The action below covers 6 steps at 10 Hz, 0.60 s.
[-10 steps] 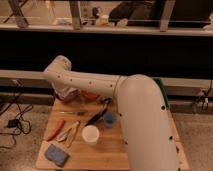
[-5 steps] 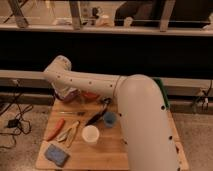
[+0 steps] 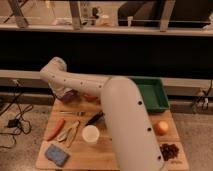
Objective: Place towel in purple bowl
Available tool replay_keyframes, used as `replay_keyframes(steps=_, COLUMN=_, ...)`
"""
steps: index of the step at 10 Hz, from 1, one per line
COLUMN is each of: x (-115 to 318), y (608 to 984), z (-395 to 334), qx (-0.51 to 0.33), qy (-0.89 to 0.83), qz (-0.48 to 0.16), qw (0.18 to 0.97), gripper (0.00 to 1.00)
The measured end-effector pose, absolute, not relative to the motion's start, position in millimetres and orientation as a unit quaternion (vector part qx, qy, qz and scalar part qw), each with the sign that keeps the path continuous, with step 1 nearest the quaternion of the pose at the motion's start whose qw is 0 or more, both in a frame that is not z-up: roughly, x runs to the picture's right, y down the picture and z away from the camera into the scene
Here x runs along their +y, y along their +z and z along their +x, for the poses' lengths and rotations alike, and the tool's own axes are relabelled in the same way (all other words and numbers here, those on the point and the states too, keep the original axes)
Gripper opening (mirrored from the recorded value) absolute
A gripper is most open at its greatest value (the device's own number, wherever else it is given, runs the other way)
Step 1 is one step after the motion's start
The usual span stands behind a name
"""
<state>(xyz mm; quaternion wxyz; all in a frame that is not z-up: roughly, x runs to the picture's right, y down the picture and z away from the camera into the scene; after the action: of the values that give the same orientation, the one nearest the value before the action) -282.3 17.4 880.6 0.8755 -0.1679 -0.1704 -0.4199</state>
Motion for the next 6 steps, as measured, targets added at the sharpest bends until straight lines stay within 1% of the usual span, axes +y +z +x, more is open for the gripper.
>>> replay_keyframes(steps=3, x=-2.5, y=891.2, z=-295.9, qx=-0.165, qy=-0.441, qz=-0.169, qw=0.866, gripper=0.06)
replay_keyframes(steps=5, x=-3.8, y=894.3, z=-289.8, qx=-0.162, qy=-0.441, qz=-0.178, qw=0.864, gripper=0.06)
replay_keyframes(steps=6, x=-4.1, y=894.6, z=-288.9, qx=-0.161, qy=-0.442, qz=-0.179, qw=0.864, gripper=0.10)
